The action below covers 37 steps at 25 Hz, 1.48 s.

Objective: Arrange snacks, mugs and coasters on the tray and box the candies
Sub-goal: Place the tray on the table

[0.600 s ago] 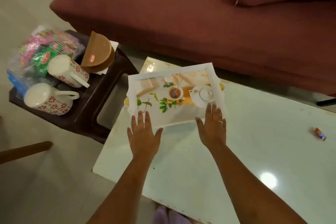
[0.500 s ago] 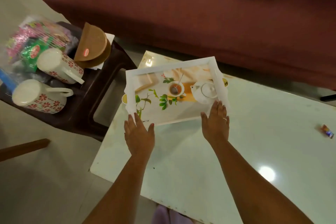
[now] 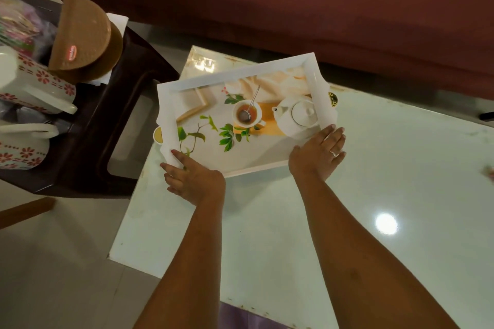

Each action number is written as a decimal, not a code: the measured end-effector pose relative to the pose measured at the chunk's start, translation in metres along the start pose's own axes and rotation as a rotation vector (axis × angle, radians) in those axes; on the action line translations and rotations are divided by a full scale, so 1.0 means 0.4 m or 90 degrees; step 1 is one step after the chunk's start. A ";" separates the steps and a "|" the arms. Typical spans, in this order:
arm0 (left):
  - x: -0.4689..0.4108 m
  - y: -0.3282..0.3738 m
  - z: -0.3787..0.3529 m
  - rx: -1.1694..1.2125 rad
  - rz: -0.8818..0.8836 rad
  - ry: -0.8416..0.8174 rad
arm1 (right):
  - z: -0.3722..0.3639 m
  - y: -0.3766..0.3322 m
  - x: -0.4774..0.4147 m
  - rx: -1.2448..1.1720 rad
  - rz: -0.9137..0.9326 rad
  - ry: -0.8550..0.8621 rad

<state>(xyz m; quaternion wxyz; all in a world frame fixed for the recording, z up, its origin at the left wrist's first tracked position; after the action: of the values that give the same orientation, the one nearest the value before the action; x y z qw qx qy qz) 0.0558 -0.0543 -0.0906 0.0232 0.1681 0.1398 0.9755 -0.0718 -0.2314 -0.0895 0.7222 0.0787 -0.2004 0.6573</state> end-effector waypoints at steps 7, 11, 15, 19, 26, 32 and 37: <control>0.006 0.007 0.000 0.046 -0.018 0.045 | 0.019 0.026 -0.042 -0.167 -0.088 0.040; 0.030 0.015 0.002 0.068 -0.060 0.060 | 0.028 0.093 -0.035 -0.193 -0.113 0.079; 0.093 0.044 -0.009 0.082 -0.131 0.058 | 0.054 0.201 -0.019 -0.250 -0.165 0.139; 0.155 0.089 -0.024 0.129 -0.177 0.050 | 0.066 0.336 0.015 -0.306 -0.241 0.173; 0.318 0.115 -0.083 0.148 -0.239 0.039 | 0.066 0.582 0.098 -0.352 -0.329 0.208; 0.363 0.085 -0.096 0.135 -0.251 0.047 | 0.046 0.631 0.129 -0.370 -0.325 0.221; 0.319 0.077 -0.058 0.148 -0.242 0.103 | 0.025 0.588 0.155 -0.380 -0.307 0.215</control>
<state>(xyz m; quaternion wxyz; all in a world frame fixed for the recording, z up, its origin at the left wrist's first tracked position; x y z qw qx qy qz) -0.0723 -0.0781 -0.0618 0.1753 0.0615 0.2819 0.9413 -0.3011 -0.1493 -0.0914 0.8692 -0.1984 -0.2370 0.3861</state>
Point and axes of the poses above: each hand's wrist, its own x-axis away from the middle knuckle, its own z-axis out of the back of the hand, y = z × x, the point moved 3 cm from there along -x, towards the middle knuckle, and after that the axes turned 10 degrees about -z, right-handed, at the moved point
